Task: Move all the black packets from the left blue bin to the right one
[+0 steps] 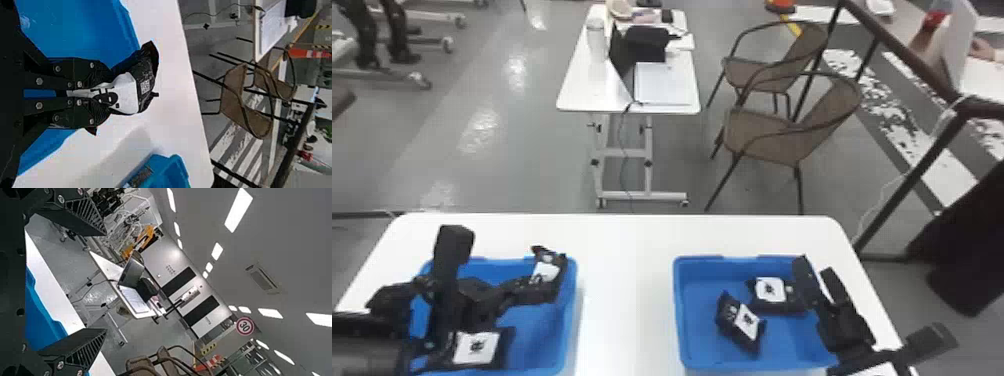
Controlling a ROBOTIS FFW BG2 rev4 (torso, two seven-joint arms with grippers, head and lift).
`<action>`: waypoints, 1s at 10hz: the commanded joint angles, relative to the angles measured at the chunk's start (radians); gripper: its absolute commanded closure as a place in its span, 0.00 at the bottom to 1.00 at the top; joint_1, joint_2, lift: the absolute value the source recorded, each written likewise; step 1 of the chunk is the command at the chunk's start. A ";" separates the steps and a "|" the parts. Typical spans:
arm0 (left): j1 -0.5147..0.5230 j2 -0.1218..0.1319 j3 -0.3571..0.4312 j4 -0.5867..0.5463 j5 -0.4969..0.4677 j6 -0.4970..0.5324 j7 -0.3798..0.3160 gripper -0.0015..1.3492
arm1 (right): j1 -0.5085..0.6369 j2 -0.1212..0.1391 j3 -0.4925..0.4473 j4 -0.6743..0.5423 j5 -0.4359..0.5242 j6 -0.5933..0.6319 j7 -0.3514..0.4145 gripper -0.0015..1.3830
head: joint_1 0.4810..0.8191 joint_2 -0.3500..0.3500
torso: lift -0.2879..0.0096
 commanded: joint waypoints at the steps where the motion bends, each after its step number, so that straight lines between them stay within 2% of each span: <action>1: -0.029 0.000 -0.035 -0.022 0.036 -0.058 -0.043 0.86 | -0.010 0.001 0.010 -0.007 0.001 0.000 0.005 0.11 | 0.63 0.35 | 0.97; 3: -0.148 -0.008 -0.142 0.030 0.049 -0.133 -0.126 0.86 | -0.047 0.001 0.024 -0.018 0.018 0.014 0.037 0.11 | 0.63 0.29 | 0.97; 6: -0.323 -0.051 -0.267 0.208 0.068 -0.254 -0.237 0.86 | -0.101 0.001 0.033 -0.045 0.070 0.040 0.057 0.10 | 0.63 0.21 | 0.97; 9: -0.451 -0.115 -0.376 0.410 0.050 -0.376 -0.275 0.86 | -0.133 0.001 0.067 -0.062 0.066 0.061 0.060 0.11 | 0.63 0.15 | 0.97; 10: -0.480 -0.124 -0.425 0.463 0.064 -0.402 -0.266 0.86 | -0.145 0.001 0.085 -0.067 0.061 0.064 0.064 0.11 | 0.63 0.13 | 0.97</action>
